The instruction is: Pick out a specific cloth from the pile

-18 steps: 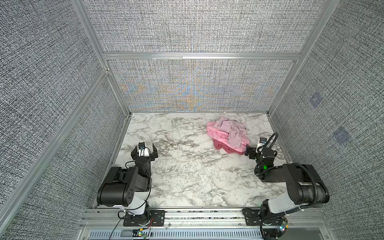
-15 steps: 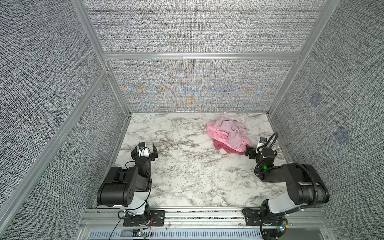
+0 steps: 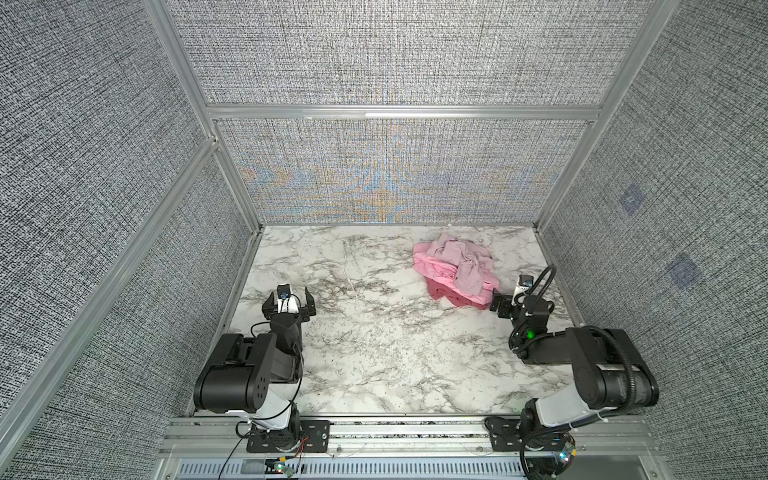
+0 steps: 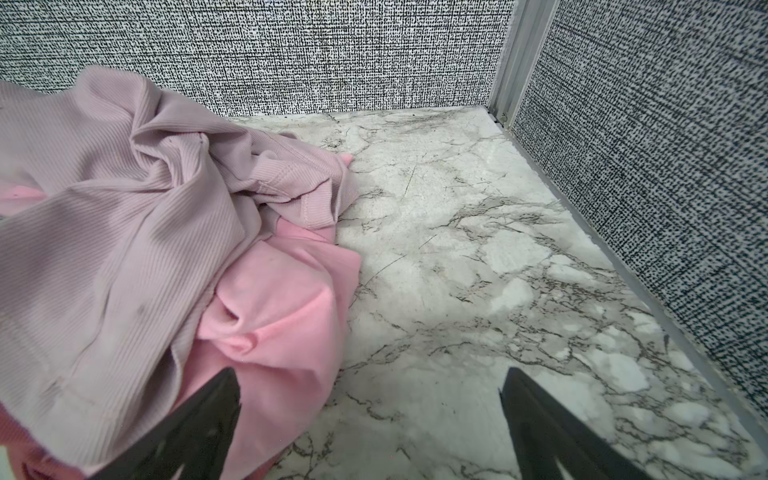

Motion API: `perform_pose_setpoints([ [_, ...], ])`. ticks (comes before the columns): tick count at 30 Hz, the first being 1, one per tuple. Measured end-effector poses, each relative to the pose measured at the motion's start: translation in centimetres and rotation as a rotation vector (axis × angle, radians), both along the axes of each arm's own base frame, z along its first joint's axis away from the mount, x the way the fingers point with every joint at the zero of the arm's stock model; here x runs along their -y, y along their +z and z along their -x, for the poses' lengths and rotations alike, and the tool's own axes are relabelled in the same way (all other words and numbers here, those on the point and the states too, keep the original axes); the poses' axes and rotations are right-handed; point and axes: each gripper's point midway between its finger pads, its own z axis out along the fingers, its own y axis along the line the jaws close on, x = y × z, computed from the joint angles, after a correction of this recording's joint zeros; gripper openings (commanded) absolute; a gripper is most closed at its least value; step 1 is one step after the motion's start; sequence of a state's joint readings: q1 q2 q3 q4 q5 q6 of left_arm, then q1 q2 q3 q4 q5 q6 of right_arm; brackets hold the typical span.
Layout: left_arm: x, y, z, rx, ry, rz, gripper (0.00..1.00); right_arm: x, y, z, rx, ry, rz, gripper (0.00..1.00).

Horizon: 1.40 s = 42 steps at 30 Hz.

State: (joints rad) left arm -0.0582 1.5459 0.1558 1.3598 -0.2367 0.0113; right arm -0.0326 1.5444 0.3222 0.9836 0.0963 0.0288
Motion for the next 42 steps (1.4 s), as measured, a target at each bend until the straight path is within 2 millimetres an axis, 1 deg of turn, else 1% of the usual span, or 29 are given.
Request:
perform_pose_setpoints([
  [15,0.0,0.0,0.0,-0.002,-0.001,-0.007,0.99,0.0,0.0,0.0,0.000,0.000,0.000,0.99],
  [16,0.0,0.0,0.0,-0.002,-0.001,-0.007,0.98,0.0,0.0,0.0,0.000,0.000,0.000,0.99],
  [17,0.0,0.0,0.0,-0.001,-0.001,-0.007,0.93,0.0,0.0,0.0,0.000,0.000,0.000,0.99],
  [18,0.0,0.2,0.0,0.004,-0.002,-0.007,0.91,0.0,0.0,0.0,0.001,0.000,0.000,0.99],
  [20,0.1,1.0,0.2,0.027,-0.005,-0.012,0.89,-0.5,0.7,0.1,0.008,0.015,0.006,0.99],
  [21,0.1,1.6,0.5,0.045,-0.005,-0.011,0.87,-1.2,1.7,-0.1,0.016,0.035,0.018,0.99],
  [23,0.2,2.8,1.2,0.073,0.000,-0.012,0.85,-3.1,4.8,-1.0,0.055,0.075,0.046,0.99],
  [25,0.6,5.9,1.2,0.138,-0.008,-0.012,0.80,-5.0,9.0,-1.8,0.109,0.100,0.061,0.96],
  [27,0.9,9.1,0.6,0.181,-0.013,0.009,0.79,-6.7,11.9,-2.1,0.127,0.115,0.062,0.91],
  [28,1.0,10.6,0.2,0.197,-0.015,0.031,0.78,-7.6,12.8,-2.2,0.121,0.117,0.060,0.86],
  [30,1.5,12.2,-0.2,0.198,-0.034,0.076,0.77,-10.1,13.3,-2.0,0.076,0.156,0.062,0.79],
  [32,2.4,12.2,-0.5,0.152,-0.063,0.118,0.76,-12.6,13.0,-1.7,0.015,0.206,0.054,0.71],
  [33,2.8,12.0,-0.6,0.126,-0.074,0.136,0.75,-13.8,12.4,-1.6,-0.023,0.229,0.049,0.69],
  [34,3.3,11.7,-0.6,0.094,-0.085,0.158,0.76,-14.7,11.7,-1.4,-0.063,0.244,0.040,0.66],
  [35,3.6,11.5,-0.6,0.071,-0.090,0.171,0.75,-15.4,10.9,-1.3,-0.101,0.254,0.033,0.64],
  [37,4.1,11.2,-0.4,0.030,-0.099,0.197,0.75,-17.3,8.6,-0.8,-0.196,0.283,0.025,0.55],
  [39,4.6,11.2,-0.1,0.005,-0.114,0.216,0.75,-19.1,6.5,-0.3,-0.273,0.321,0.013,0.50],
  [40,4.6,11.2,0.0,-0.003,-0.115,0.222,0.75,-20.1,5.3,-0.1,-0.314,0.336,0.012,0.46],
  [42,4.7,11.0,0.3,-0.022,-0.118,0.228,0.75,-21.6,3.3,0.2,-0.381,0.359,0.014,0.42],
])
